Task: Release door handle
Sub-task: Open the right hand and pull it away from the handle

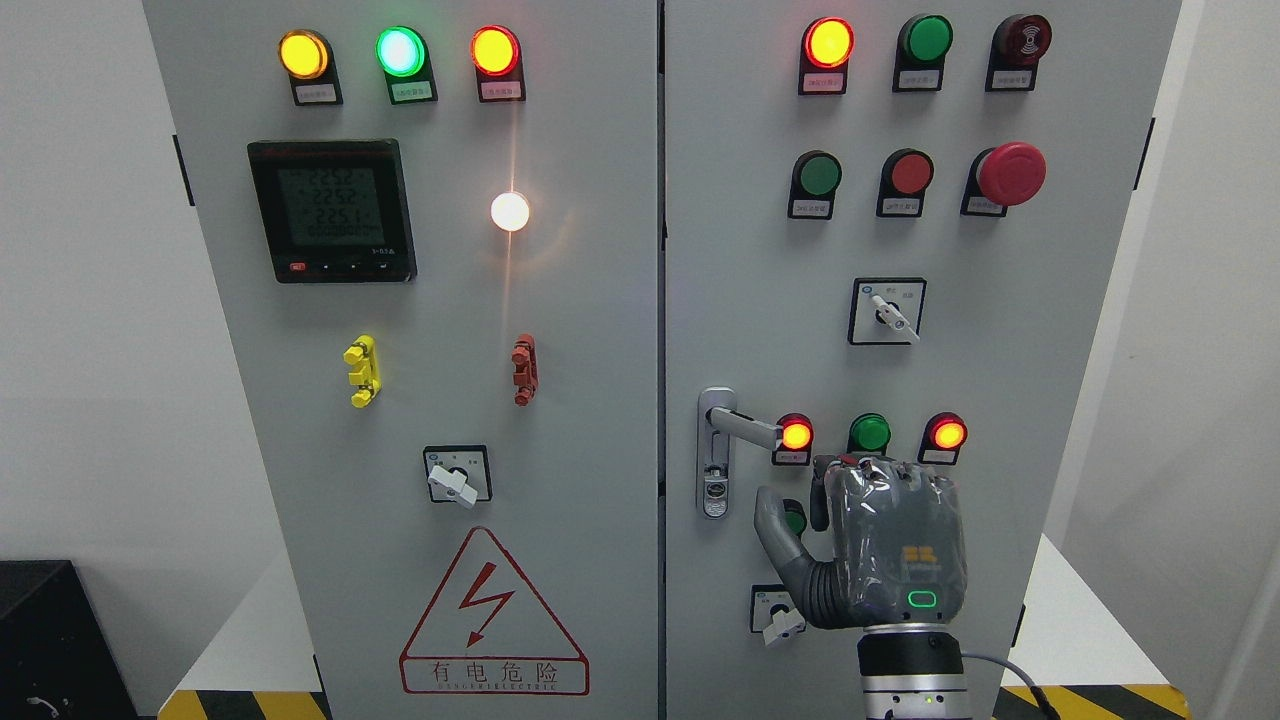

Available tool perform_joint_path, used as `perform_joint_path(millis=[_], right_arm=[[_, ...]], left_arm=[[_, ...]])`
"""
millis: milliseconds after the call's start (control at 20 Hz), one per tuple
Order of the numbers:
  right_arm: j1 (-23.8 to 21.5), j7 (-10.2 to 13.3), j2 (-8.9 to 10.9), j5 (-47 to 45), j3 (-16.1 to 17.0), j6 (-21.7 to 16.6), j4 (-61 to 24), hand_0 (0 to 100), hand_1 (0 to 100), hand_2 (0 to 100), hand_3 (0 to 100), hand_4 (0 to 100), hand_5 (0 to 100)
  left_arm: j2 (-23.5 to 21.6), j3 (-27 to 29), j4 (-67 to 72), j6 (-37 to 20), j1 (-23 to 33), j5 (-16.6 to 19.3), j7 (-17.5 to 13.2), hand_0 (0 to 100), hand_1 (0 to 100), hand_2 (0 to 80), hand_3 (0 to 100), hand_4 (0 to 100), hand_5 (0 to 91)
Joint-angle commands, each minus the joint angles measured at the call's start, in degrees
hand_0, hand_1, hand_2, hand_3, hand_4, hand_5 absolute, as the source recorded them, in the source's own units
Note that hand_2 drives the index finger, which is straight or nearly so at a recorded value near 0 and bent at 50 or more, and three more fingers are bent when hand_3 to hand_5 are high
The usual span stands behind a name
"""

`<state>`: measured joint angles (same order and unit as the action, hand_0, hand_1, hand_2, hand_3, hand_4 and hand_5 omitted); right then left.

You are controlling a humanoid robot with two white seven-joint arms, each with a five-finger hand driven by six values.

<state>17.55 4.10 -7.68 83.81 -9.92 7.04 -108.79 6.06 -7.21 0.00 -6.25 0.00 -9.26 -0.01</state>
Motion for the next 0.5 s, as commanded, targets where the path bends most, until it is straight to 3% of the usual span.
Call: perform_joint_path(millis=[0, 100, 150, 250, 451], right_arm=[[-5.15, 0.82, 0.12, -1.19, 6.3, -5.88, -6.34, 47, 34, 56, 71, 69, 69], [-6.73, 2.83, 0.12, -3.21, 8.16, -9.58, -7.31, 46, 32, 48, 64, 61, 59], [-7.7, 3.45, 0.12, -3.83, 8.69, -10.81, -8.01, 46, 32, 42, 58, 55, 50], [-9.28, 3.63, 0.13, -5.14, 9.92, -13.1, -9.33, 45, 31, 35, 52, 48, 39], [-9.82, 4.16, 0.13, -8.48, 13.52, -18.1, -10.47, 44, 29, 13, 29, 28, 21]], left_arm=[[0.0, 0.0, 1.67, 0.01, -1.5, 0.03, 0.01, 12, 56, 0.0, 0, 0, 0.0], [0.0, 0.0, 1.67, 0.01, -1.5, -0.06, 0.01, 12, 56, 0.0, 0, 0, 0.0], [0.0, 0.0, 1.67, 0.01, -1.5, 0.03, 0.01, 12, 56, 0.0, 0, 0, 0.0], [0.0, 0.0, 1.67, 0.01, -1.5, -0.06, 0.01, 12, 56, 0.0, 0, 0, 0.0], [0.0, 0.0, 1.67, 0.01, -1.5, 0.03, 0.01, 12, 56, 0.0, 0, 0, 0.0]])
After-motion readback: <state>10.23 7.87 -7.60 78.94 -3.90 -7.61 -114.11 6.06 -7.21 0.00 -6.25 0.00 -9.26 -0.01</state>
